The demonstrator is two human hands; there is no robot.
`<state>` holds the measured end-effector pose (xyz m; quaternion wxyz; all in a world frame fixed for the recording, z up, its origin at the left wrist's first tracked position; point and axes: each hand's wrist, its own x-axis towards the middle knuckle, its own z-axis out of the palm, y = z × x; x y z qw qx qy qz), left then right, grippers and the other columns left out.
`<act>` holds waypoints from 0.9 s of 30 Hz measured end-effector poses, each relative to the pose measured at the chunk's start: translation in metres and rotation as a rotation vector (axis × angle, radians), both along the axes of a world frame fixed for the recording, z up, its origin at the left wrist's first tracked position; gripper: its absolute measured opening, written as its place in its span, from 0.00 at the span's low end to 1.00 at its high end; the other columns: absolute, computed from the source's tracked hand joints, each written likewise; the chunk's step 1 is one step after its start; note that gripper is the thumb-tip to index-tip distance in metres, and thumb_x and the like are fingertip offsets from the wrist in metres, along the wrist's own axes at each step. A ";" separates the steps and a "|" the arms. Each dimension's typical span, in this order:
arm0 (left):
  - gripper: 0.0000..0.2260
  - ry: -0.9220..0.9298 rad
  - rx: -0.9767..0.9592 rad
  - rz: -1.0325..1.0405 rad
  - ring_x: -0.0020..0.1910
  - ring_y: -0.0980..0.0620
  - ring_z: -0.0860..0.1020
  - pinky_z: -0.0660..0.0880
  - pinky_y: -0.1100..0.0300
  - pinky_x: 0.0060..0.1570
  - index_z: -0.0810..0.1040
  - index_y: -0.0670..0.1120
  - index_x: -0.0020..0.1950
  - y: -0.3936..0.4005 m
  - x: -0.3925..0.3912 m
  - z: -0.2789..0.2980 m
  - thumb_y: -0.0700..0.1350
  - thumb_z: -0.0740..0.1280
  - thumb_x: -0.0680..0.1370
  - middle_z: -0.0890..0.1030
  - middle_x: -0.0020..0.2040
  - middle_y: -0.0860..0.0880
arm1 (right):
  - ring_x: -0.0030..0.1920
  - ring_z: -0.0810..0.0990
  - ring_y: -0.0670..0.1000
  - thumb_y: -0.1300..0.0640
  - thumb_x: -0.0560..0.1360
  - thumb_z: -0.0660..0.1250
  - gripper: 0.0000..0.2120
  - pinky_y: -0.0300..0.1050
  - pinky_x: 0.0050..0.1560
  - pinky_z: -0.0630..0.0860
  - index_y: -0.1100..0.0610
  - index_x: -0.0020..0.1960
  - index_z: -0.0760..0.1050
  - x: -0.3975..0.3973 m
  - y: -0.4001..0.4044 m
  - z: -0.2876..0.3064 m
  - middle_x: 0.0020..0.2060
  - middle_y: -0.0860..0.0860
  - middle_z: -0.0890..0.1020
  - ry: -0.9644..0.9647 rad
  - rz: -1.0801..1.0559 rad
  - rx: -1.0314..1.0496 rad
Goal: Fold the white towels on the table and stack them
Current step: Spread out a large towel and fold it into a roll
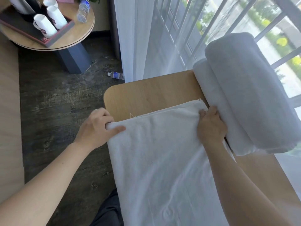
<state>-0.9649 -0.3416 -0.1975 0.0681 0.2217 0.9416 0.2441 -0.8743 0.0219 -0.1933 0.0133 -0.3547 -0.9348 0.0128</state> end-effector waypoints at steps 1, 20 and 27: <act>0.27 0.073 0.060 -0.031 0.42 0.49 0.69 0.66 0.58 0.38 0.75 0.48 0.32 -0.001 0.001 0.000 0.71 0.65 0.73 0.71 0.41 0.52 | 0.51 0.81 0.65 0.44 0.84 0.51 0.24 0.51 0.42 0.67 0.64 0.65 0.66 -0.002 -0.002 0.000 0.54 0.62 0.79 0.042 -0.045 -0.058; 0.27 -0.035 -0.033 0.158 0.28 0.55 0.73 0.67 0.60 0.31 0.69 0.53 0.31 0.022 0.004 -0.009 0.76 0.56 0.71 0.73 0.27 0.55 | 0.49 0.79 0.64 0.48 0.83 0.57 0.17 0.51 0.41 0.66 0.62 0.60 0.66 -0.013 0.001 -0.010 0.53 0.61 0.79 0.211 -0.105 -0.121; 0.30 0.126 -0.207 0.188 0.29 0.52 0.71 0.64 0.51 0.45 0.75 0.51 0.30 0.023 0.003 -0.005 0.75 0.54 0.72 0.72 0.26 0.56 | 0.47 0.79 0.64 0.55 0.86 0.55 0.13 0.52 0.38 0.66 0.63 0.61 0.71 -0.007 0.012 -0.006 0.55 0.62 0.77 0.034 0.109 0.103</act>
